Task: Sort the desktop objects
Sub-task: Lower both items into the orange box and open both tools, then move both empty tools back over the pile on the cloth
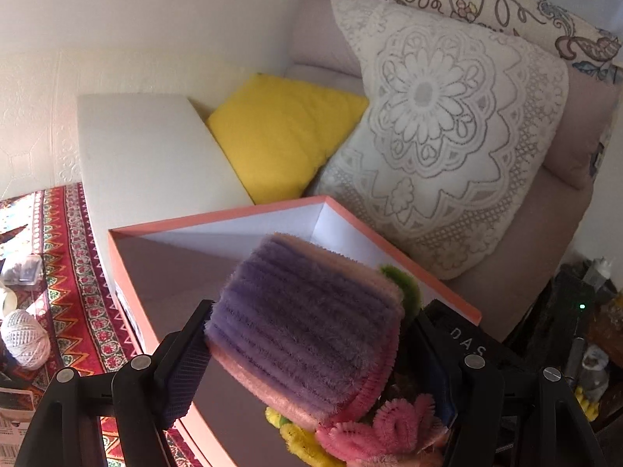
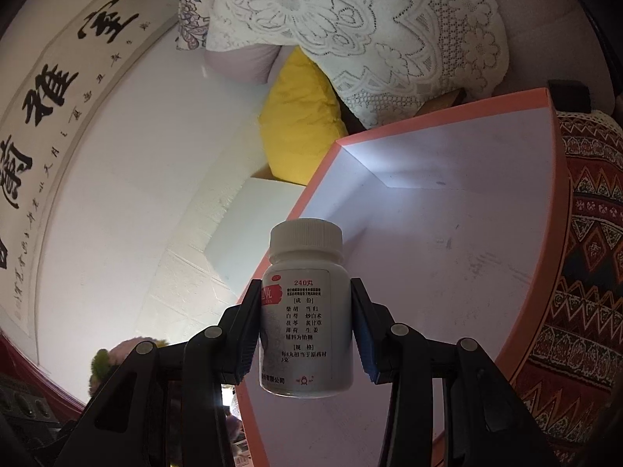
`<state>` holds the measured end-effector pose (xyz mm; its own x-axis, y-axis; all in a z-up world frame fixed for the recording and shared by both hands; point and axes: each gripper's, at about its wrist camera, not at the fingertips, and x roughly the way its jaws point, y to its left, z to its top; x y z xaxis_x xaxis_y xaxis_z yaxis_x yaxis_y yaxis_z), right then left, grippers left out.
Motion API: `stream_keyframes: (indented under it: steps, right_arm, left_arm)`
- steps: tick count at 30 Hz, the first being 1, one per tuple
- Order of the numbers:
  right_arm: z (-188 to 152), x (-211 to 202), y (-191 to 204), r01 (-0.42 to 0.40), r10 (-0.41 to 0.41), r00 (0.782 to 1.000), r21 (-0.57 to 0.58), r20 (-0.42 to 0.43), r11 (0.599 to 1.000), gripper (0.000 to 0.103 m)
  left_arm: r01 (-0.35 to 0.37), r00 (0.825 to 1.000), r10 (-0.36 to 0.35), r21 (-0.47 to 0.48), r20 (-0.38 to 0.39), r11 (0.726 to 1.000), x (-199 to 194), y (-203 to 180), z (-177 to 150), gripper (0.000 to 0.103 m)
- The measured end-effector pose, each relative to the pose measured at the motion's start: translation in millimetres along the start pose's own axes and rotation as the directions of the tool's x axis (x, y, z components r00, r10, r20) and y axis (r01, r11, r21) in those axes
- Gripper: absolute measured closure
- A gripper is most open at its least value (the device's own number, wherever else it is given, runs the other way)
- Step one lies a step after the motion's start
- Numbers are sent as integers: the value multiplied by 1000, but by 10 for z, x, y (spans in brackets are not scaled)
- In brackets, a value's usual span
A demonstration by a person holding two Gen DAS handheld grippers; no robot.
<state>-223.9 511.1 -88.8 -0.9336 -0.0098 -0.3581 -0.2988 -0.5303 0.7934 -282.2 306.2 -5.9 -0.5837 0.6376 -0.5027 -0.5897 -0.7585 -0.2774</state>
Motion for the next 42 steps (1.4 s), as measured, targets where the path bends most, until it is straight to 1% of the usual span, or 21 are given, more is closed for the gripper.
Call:
stream_keyframes:
  steps: [6,9,14,16,17,19,21,23,26,32,42]
  right_arm:
    - [-27,7,44,32,-32,999,-37,5,999,58]
    - [-48,8,74,53,-53,999,-58,8,997,58]
    - [-73,-1,96,90,-88,996,-75,23,993,59]
    - [-83,-41,123,102,-99,994,-76,42,992,52]
    - [-88,-83,150,118,-113,992,-82,63,990,48]
    - [-97,-176,211,152,-141,984,-95,110,984,23]
    - [-99,-283,257,153,-137,978,-96,154,983,20]
    - [-100,-375,303,147,-127,974,-99,186,984,20]
    - [-122,-439,380,137,-112,974,-114,198,984,19]
    - [-204,-437,542,117,-90,979,-148,181,982,19]
    - [-410,-550,820,91,-54,982,-204,180,975,19]
  left_arm:
    - [-20,999,20,-2,-38,1000,267,-11,6,26]
    - [-10,999,9,-28,-51,1000,324,44,8,25]
    - [-21,999,19,-56,-45,998,320,117,6,17]
    - [-16,999,14,-62,-31,998,284,126,28,13]
    - [-14,1000,13,-65,-24,998,263,128,44,9]
    - [-9,1000,8,-71,-7,997,215,137,68,5]
    - [-5,1000,6,-80,4,997,164,164,80,4]
    - [-3,1000,4,-91,11,996,114,199,85,4]
    - [-7,1000,9,-106,15,994,30,255,70,3]
    - [-15,999,19,-115,34,993,-225,314,36,3]
    - [-30,996,39,-107,83,994,-755,367,-56,3]
